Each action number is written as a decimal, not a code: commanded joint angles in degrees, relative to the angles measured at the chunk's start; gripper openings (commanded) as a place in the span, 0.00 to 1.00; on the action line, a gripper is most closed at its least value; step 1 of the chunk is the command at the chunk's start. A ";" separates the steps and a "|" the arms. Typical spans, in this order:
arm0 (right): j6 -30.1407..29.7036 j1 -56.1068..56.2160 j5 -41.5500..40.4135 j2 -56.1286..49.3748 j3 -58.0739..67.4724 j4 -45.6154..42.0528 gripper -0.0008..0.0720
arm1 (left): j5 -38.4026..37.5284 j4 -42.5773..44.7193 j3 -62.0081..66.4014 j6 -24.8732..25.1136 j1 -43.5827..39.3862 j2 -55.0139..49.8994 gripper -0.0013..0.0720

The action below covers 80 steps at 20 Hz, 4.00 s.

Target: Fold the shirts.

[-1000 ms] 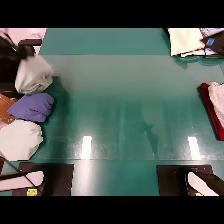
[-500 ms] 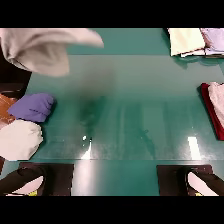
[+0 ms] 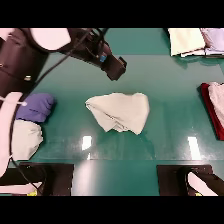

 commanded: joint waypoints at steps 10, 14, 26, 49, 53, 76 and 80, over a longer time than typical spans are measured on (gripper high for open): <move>0.00 0.04 0.85 -0.07 0.09 -0.07 0.03 | 2.91 -12.85 -32.98 -5.05 24.59 -0.42 0.70; 0.00 0.04 0.92 -1.01 0.09 -0.04 0.03 | 11.65 -18.67 -44.15 0.35 24.76 -0.42 0.70; 0.02 -1.66 5.27 -2.40 -9.70 -0.35 0.03 | 28.76 -24.74 -51.10 0.33 24.79 -1.84 0.07; 1.51 10.25 -9.62 -38.64 -33.57 -5.53 0.29 | 24.20 -19.43 -41.83 0.33 25.24 2.32 0.06; 0.83 11.10 -9.62 -38.12 -30.16 -6.16 0.03 | 24.06 -19.23 -41.77 0.33 25.24 3.06 0.06; 7.98 11.63 14.88 -6.38 -2.89 -24.96 0.03 | -4.13 -7.48 -25.73 -0.24 26.86 33.18 0.06; 7.54 11.61 14.62 -11.39 -19.26 -25.03 0.03 | -3.80 -10.14 -50.18 0.00 26.80 30.82 0.06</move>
